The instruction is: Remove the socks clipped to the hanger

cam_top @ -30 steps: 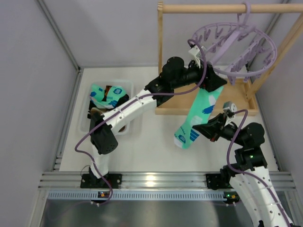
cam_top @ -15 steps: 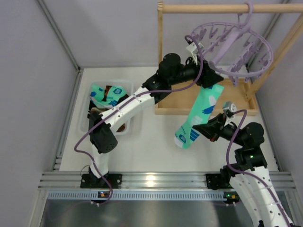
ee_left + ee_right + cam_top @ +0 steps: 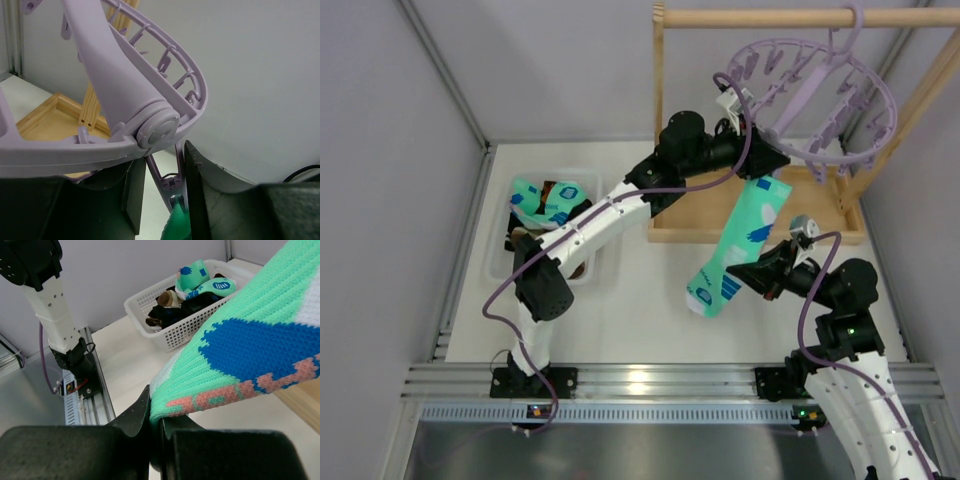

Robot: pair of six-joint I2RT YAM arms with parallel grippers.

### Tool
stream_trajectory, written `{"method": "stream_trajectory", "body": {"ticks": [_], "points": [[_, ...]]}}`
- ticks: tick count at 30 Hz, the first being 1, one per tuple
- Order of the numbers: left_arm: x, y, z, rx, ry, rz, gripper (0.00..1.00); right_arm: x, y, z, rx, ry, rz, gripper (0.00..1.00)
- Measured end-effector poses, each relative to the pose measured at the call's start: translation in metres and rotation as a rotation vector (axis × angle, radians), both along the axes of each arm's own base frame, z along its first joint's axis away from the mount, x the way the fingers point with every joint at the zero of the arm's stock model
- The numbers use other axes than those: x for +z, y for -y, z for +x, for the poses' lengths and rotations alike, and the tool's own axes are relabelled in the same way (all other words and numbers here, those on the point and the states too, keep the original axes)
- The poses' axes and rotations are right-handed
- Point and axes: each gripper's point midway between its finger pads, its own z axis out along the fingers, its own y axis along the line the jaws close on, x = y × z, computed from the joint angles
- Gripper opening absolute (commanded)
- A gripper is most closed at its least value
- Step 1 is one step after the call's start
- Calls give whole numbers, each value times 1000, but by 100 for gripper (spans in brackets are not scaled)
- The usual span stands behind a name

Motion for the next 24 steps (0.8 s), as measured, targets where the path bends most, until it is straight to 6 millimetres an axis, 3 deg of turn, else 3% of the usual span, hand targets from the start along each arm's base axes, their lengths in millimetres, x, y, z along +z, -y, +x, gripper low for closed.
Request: {"method": "stream_trajectory", "body": {"ticks": [3,6,18,19,20,22,24], "points": [[-2,0,5,12,-1,0,19,0,0,0,2,-1,0,0],[-4,0,7,24,-3,1,2,-2,0,0,1,-4,0,0],[-4,-1,13,57,-7,-1,0,-10,1,-9,-2,-37,18,0],[-5,-1,14,60,-8,-1,1,-11,1,-10,-2,-40,19,0],[-5,-1,14,62,-9,-1,18,-13,1,-11,-1,-46,21,0],[-9,0,15,63,-13,3,29,-18,2,-12,-8,-63,21,0],[-13,0,16,65,-17,5,49,-21,3,-10,-26,-82,21,0]]}}
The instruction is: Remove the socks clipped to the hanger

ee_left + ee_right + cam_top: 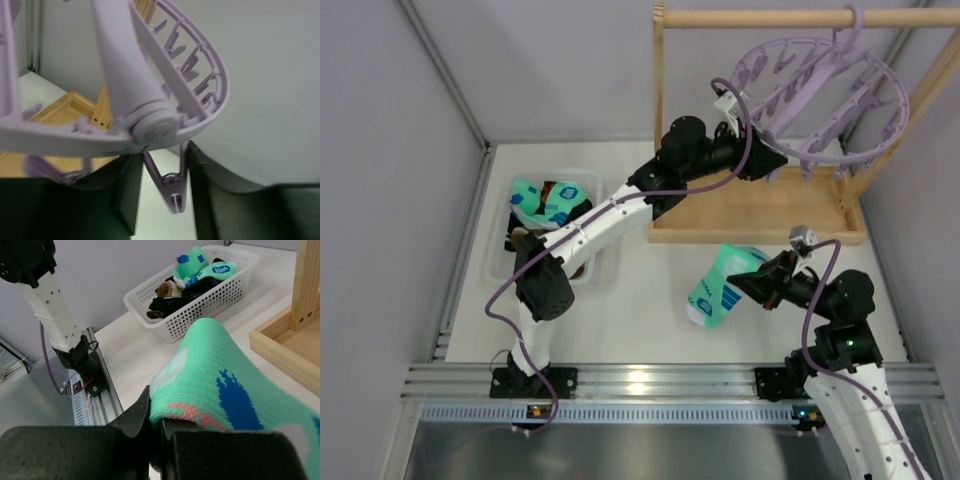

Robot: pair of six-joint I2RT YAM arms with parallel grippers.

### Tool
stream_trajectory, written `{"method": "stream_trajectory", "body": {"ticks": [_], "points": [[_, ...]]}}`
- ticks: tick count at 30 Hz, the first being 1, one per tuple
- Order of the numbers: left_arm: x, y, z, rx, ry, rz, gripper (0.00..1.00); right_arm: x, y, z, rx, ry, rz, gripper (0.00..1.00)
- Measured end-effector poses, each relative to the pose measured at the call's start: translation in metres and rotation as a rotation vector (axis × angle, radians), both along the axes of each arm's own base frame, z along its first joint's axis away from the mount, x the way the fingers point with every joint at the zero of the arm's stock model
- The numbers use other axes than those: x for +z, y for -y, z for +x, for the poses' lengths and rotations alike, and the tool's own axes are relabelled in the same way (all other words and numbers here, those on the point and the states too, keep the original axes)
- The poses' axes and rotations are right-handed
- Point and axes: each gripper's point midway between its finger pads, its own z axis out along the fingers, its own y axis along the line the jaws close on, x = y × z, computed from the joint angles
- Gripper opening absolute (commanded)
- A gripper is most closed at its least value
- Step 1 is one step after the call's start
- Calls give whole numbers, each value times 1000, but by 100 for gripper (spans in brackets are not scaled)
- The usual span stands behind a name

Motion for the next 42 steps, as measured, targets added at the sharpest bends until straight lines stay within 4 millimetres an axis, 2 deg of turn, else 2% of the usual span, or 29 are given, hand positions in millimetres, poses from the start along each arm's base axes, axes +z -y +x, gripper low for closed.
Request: {"method": "stream_trajectory", "body": {"ticks": [2,3,5,6,7,10,14,18,22,25,28,29,31,32,34,38,42], "points": [[-8,0,2,9,-10,6,57,-2,1,2,-19,-12,1,0],[-14,0,3,10,-19,17,70,-3,2,4,-32,-19,0,0],[-30,0,4,16,-35,46,80,-7,5,9,-64,-37,-2,0],[-39,-1,4,20,-45,61,95,-9,6,12,-78,-48,-5,0],[-47,-3,4,30,-55,77,98,-11,7,15,-97,-61,-8,0],[-67,-14,1,57,-82,126,98,-18,11,24,-146,-99,-16,0],[-80,-49,-8,146,-91,179,98,-24,14,30,-184,-121,-26,0],[-80,-106,-12,331,-95,248,98,-27,15,35,-196,-137,-31,0],[-80,-177,-3,596,-133,338,98,-33,13,43,-197,-182,-29,0],[-99,-243,10,792,-213,446,98,-38,10,54,-206,-228,-25,0],[-129,-323,19,999,-310,568,98,-44,-2,64,-214,-269,-56,0],[-141,-355,16,1073,-350,620,98,-45,-9,67,-217,-277,-77,0],[-152,-403,5,1178,-404,693,98,-40,-31,66,-181,-269,-113,0],[-153,-427,-4,1230,-426,724,98,-37,-48,62,-147,-257,-134,0],[-145,-458,-21,1304,-432,753,98,-28,-77,57,-89,-231,-156,0],[-114,-494,-57,1403,-374,722,98,-10,-128,64,-52,-181,-172,0],[-78,-526,-89,1540,-304,596,98,11,-181,78,-24,-140,-178,0]]}}
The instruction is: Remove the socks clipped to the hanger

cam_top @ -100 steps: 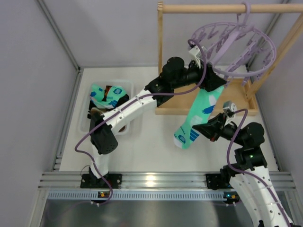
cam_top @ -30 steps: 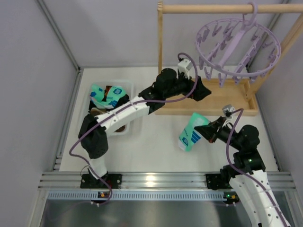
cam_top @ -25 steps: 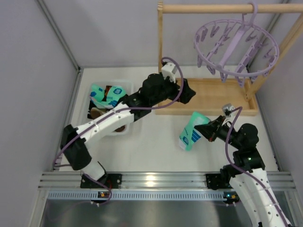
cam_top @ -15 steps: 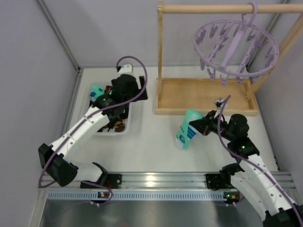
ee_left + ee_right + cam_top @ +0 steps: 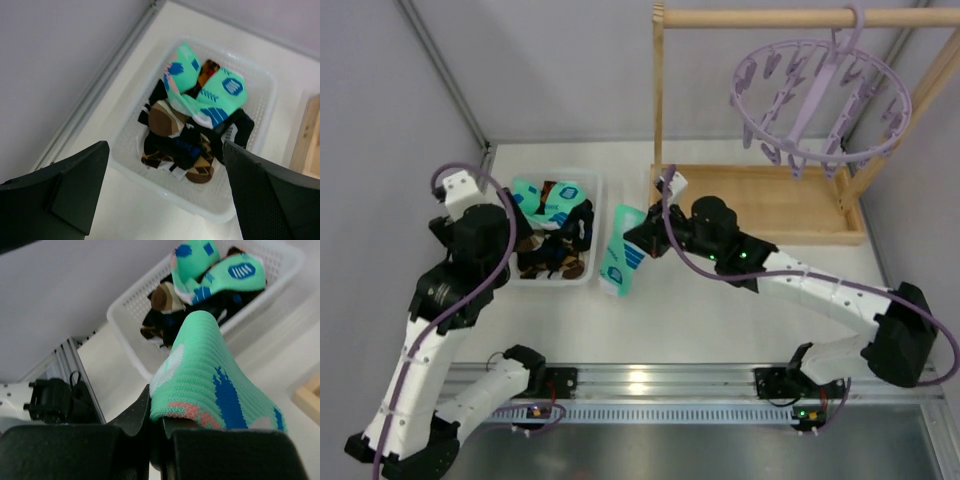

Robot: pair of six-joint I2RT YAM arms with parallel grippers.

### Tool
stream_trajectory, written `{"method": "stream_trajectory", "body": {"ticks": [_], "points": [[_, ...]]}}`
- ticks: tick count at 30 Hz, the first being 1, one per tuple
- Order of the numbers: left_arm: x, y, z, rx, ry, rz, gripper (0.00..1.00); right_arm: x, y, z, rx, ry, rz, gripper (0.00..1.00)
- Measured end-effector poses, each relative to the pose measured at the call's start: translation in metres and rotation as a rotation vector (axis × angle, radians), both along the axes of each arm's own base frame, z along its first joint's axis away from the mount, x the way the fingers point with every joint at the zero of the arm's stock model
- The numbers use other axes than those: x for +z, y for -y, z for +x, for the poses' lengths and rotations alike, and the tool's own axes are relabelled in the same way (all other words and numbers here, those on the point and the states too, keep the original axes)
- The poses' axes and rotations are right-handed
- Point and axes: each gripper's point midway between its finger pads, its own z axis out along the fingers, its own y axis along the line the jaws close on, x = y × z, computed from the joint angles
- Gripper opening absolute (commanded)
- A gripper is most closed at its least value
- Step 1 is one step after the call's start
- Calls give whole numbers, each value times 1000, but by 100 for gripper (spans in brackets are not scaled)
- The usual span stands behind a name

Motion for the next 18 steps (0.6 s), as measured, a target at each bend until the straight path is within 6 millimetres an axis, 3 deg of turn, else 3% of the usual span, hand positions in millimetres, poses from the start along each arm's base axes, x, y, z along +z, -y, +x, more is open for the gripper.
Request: {"method": "stream_trajectory", "body": {"ticks": [6,9,12,14,18], "points": [[34,-39,-42,145,179,-35,98,59,-80,30,48,100,50,0],[36,-45,-47,168,190,-31,98,90,-116,47,75,162,87,0],[34,-44,-47,165,181,-27,98,97,-158,70,93,196,78,0],[33,-44,-47,163,179,-26,98,80,-182,83,101,195,42,0],[31,-41,-46,149,172,-29,98,-7,-223,94,135,102,-97,2]]}}
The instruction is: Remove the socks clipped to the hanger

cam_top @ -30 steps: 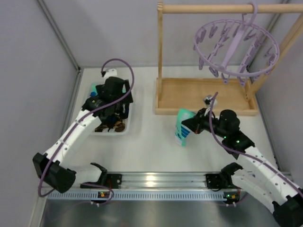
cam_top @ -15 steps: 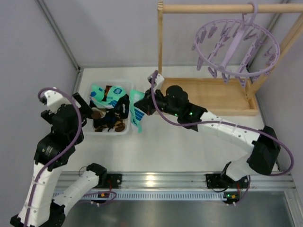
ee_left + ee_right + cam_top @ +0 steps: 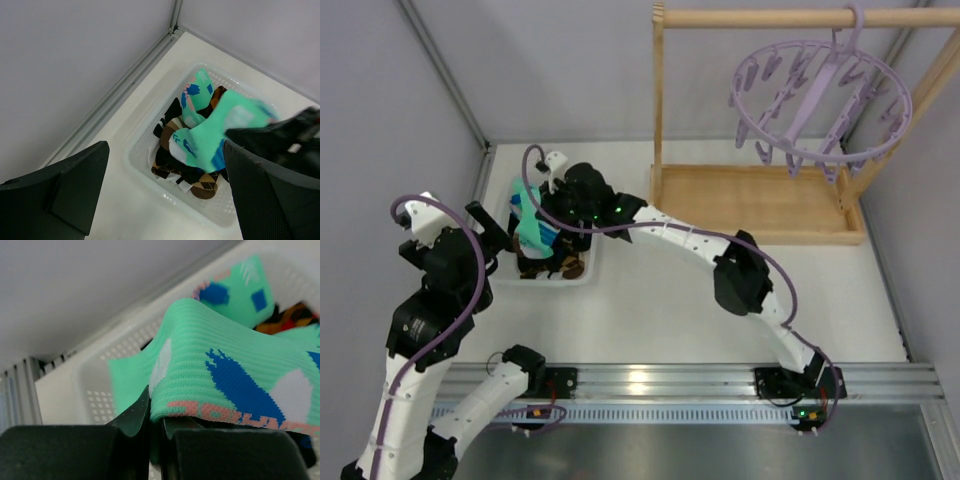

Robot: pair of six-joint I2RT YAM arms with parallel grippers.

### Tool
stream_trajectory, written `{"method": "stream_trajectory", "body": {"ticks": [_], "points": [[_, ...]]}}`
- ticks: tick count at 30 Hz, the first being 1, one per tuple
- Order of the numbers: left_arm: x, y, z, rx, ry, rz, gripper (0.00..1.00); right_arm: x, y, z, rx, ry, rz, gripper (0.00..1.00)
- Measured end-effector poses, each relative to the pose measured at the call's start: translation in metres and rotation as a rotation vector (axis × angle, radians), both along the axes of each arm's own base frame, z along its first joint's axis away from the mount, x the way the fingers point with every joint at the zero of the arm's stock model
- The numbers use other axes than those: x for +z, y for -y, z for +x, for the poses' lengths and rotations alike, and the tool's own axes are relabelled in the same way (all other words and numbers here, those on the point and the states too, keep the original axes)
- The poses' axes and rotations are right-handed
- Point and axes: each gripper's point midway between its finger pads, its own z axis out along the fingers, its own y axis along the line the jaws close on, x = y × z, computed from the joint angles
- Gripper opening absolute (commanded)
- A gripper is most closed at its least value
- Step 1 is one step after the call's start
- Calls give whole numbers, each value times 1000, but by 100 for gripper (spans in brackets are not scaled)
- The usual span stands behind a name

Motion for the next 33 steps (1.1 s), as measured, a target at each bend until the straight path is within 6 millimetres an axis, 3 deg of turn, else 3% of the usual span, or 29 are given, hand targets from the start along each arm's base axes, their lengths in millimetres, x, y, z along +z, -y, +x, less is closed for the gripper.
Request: {"method": "stream_trajectory", "body": {"ticks": [2,6,9,11,16,21,24,28,33], "points": [[-1,2,1,-14,-4,-1,98,-59,-14,-1,11,-67,-89,10],[-4,7,2,-41,-13,-6,98,-160,-19,-8,18,-180,-249,10],[-12,10,3,-59,-30,-7,98,-193,-15,-10,14,-222,-305,10],[-17,12,3,-71,-43,-8,98,-188,-16,-8,11,-221,-293,23],[-25,14,2,-89,-54,-14,98,-169,-18,-3,14,-197,-264,43],[-23,16,-2,-107,-37,-27,98,-146,-10,-9,26,-182,-251,53],[-23,18,-2,-120,-38,-31,98,-116,-4,-14,32,-160,-223,58],[-26,22,-1,-145,-48,-35,98,-59,9,-20,33,-105,-165,62],[-29,30,1,-198,-65,-34,98,4,39,-29,15,-40,-98,70]]}}
